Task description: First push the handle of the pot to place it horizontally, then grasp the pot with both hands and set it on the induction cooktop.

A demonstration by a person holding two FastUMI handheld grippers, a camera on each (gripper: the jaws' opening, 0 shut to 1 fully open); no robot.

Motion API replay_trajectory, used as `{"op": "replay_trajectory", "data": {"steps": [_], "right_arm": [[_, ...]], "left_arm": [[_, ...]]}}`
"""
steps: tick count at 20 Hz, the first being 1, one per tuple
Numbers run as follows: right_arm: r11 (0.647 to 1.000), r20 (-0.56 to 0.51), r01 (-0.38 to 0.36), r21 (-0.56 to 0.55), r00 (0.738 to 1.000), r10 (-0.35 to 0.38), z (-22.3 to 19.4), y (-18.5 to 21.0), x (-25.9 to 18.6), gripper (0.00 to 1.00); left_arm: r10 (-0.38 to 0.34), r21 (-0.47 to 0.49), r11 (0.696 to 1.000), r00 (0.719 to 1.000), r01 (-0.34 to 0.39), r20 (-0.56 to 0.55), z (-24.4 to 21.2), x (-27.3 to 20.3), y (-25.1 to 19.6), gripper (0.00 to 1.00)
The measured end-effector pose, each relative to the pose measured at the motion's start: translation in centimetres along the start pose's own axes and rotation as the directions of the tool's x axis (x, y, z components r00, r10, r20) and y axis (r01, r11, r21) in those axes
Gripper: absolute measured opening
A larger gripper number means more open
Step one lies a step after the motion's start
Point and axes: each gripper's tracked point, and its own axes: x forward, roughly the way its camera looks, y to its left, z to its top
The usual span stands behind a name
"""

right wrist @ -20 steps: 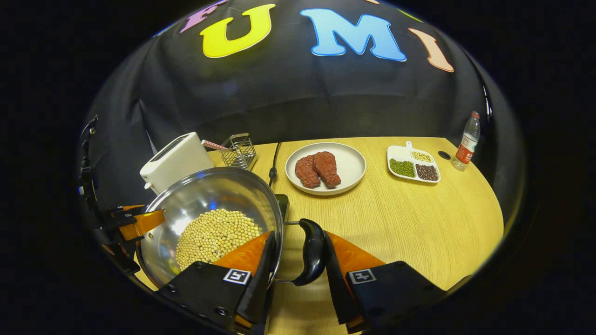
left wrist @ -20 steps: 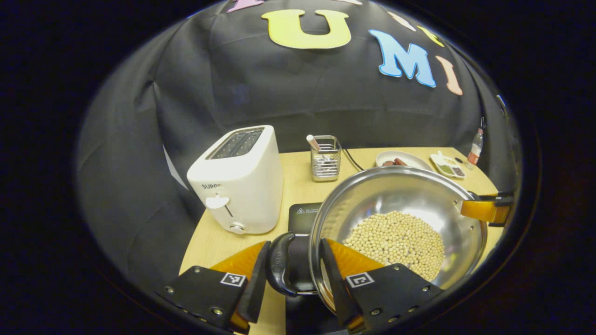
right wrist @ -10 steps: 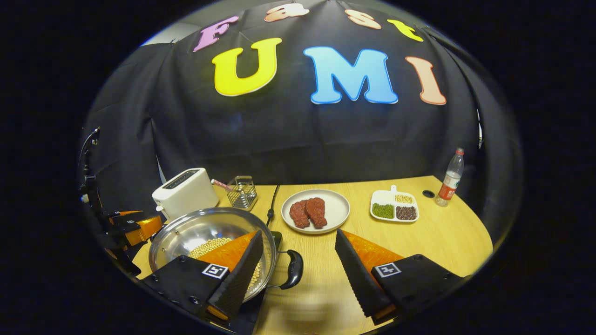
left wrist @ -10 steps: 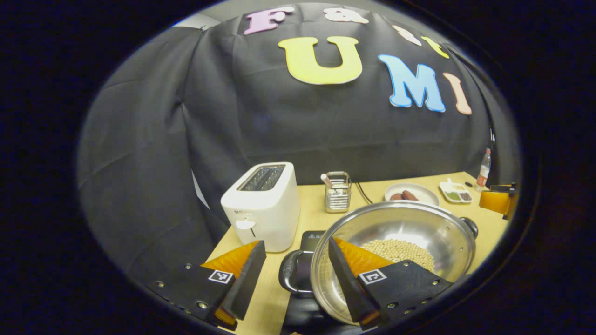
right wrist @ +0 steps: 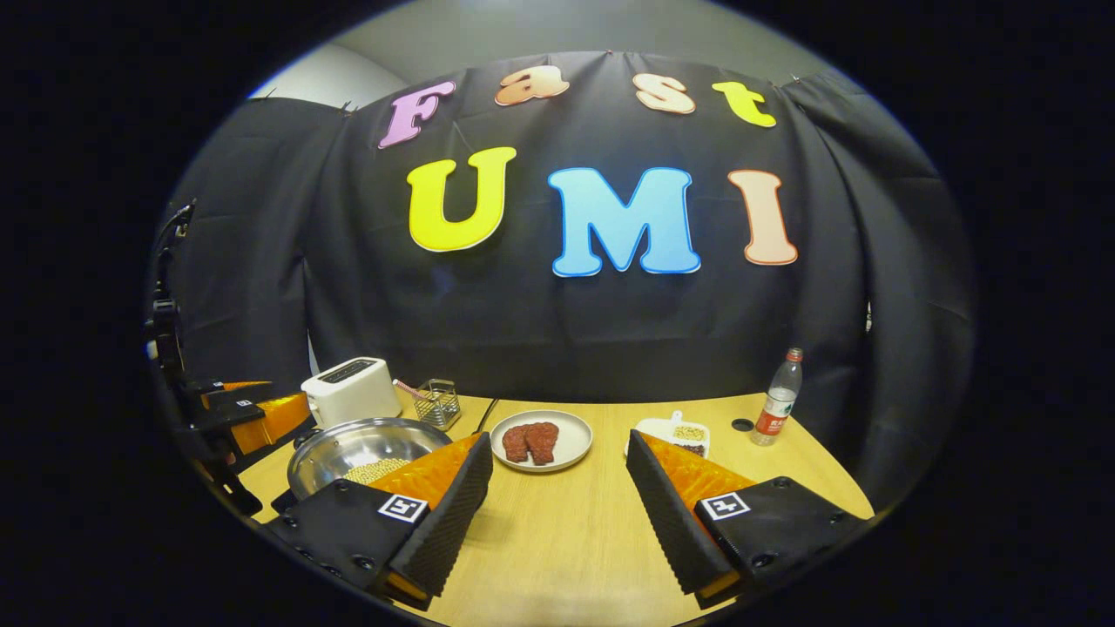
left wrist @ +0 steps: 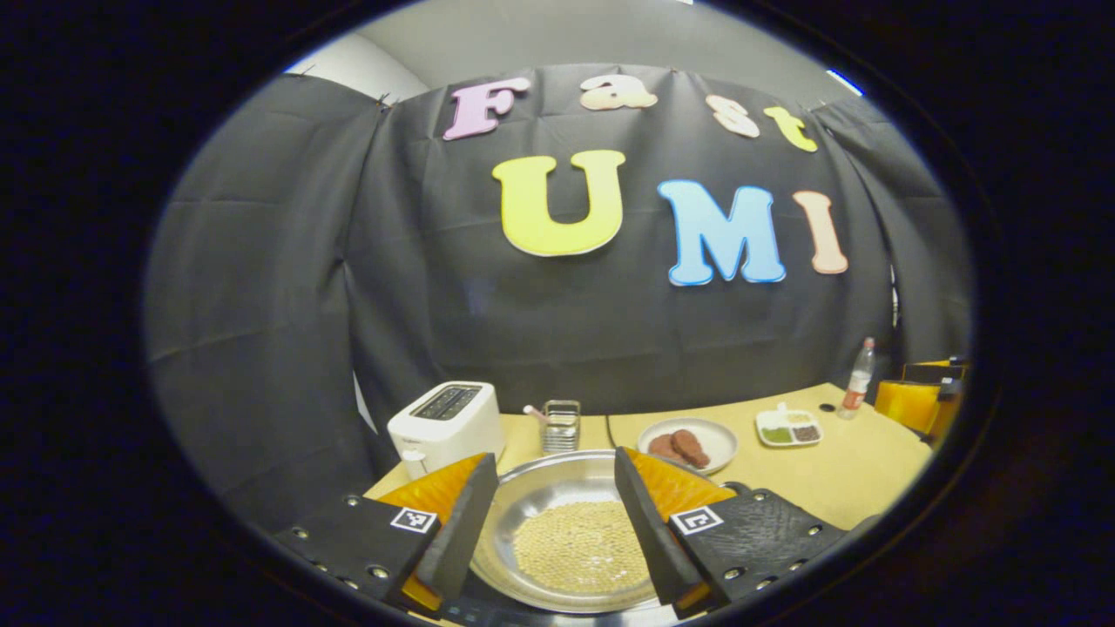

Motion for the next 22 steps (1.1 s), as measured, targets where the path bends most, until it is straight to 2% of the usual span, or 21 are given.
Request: {"op": "replay_trajectory", "data": {"steps": [4,6,7,8,9,11,12,13,16,22], "right_arm": [[1.000,0.059,0.023,-0.006,0.998,-0.022,1.6,-4.8,-3.9,0.98],[0.999,0.083,0.032,0.008,0.996,-0.032,2.3,-7.0,-6.3,0.98],[0.999,0.090,0.035,0.013,0.995,-0.036,2.5,-7.9,-7.2,0.98],[0.999,0.100,0.035,0.016,0.994,-0.036,2.8,-8.8,-8.2,0.98],[0.999,0.109,0.037,0.018,0.993,-0.038,3.0,-9.7,-9.4,0.98],[0.999,0.131,0.038,0.020,0.991,-0.040,3.5,-11.2,-11.4,0.98],[0.999,0.137,0.039,0.021,0.990,-0.042,3.5,-11.9,-12.4,0.98],[0.999,0.139,0.041,0.024,0.989,-0.044,3.5,-12.3,-13.2,0.98],[0.998,0.155,0.060,0.036,0.986,-0.064,3.9,-13.3,-15.6,0.98],[0.994,0.187,0.098,0.037,0.977,-0.103,4.4,-12.6,-19.5,0.98]], "left_arm": [[-0.037,-0.008,0.999,0.998,0.037,0.050,2.2,-3.7,-6.6,0.79],[-0.050,-0.014,0.999,0.996,0.051,0.070,3.2,-5.9,-9.3,0.82],[-0.051,-0.014,0.999,0.995,0.052,0.083,3.6,-7.1,-10.5,0.79],[-0.051,-0.010,0.999,0.994,0.052,0.095,4.1,-8.2,-11.5,0.82],[-0.047,-0.005,0.999,0.993,0.048,0.107,4.6,-9.4,-12.2,0.79],[-0.049,0.008,0.999,0.991,0.048,0.127,5.6,-11.8,-13.8,0.82],[-0.053,0.012,0.999,0.989,0.052,0.137,6.0,-12.9,-14.5,0.79],[-0.060,0.015,0.998,0.987,0.058,0.148,6.4,-13.8,-15.1,0.81],[-0.067,0.023,0.998,0.980,0.064,0.186,7.7,-16.5,-15.6,0.79],[-0.085,0.032,0.996,0.974,0.080,0.209,8.4,-20.8,-14.8,0.79]]}}
